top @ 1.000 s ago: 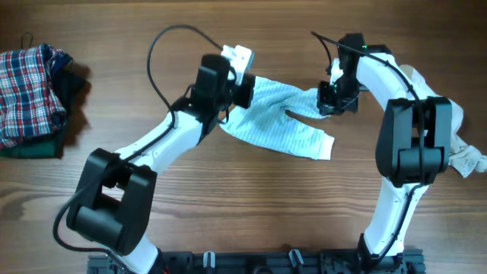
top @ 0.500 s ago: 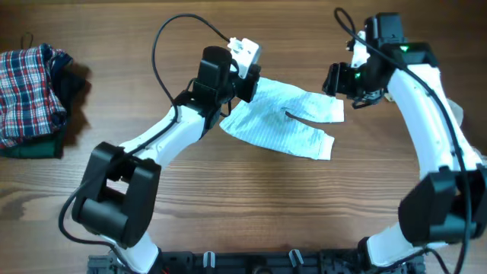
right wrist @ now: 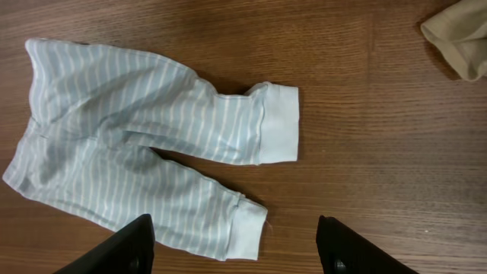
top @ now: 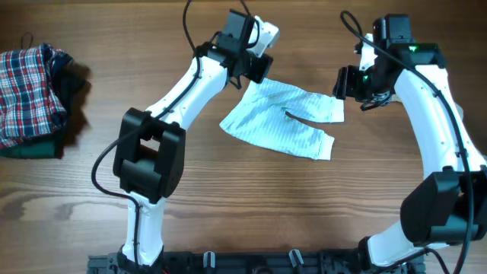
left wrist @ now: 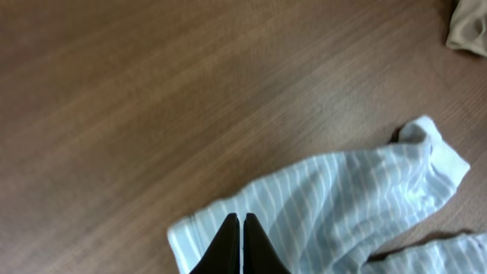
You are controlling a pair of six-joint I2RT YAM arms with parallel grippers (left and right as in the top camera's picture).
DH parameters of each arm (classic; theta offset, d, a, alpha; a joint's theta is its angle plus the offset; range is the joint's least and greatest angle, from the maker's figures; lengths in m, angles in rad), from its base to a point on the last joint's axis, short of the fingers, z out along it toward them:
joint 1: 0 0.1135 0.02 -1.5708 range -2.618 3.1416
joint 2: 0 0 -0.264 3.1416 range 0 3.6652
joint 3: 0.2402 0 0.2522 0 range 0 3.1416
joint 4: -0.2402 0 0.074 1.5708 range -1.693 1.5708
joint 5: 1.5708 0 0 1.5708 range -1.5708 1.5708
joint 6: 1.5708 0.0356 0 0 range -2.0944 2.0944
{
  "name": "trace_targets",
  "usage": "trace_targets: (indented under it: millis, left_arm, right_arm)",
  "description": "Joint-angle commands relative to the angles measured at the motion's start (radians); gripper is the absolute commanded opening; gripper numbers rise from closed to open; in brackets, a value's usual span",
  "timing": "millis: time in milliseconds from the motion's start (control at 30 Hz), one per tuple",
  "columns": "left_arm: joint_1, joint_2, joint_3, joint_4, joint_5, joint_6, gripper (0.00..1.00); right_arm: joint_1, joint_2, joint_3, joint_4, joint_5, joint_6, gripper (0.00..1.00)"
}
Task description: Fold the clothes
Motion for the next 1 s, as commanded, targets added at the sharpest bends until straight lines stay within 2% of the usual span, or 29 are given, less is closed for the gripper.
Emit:
trace_targets:
  millis: [0,133,267,300,333,633,967]
  left_arm:
    - [-0.009,0.045,0.019,-0.024,-0.022,0.044,0.04]
    - [-0.016,0.077,0.019,-0.040,-0.063,0.047,0.04]
    - [-0.024,0.100,0.019,-0.059,-0.063,0.046,0.04]
    - [-0.027,0.100,0.019,-0.066,-0.063,0.046,0.04]
    - [-0.031,0.100,0.019,-0.075,-0.063,0.046,0.04]
    - [-0.035,0.117,0.019,-0.101,-0.097,0.046,0.04]
    - [-0.035,0.177,0.019,-0.077,-0.108,0.046,0.04]
  right_arm:
    - [-0.002,0.005,0.003,-0.002,0.052,-0.013,0.70]
    - [-0.002,0.005,0.003,0.001,0.055,-0.014,0.73]
    - [-0.002,0.006,0.003,0.002,0.093,-0.014,0.83]
    - [-0.002,0.006,0.002,0.002,0.096,-0.014,0.87]
    - [-0.002,0.006,0.002,0.002,0.097,-0.014,1.00]
    - [-0.002,0.007,0.002,0.023,0.096,-0.014,0.99]
    - [-0.002,0.007,0.002,0.187,0.096,-0.013,1.00]
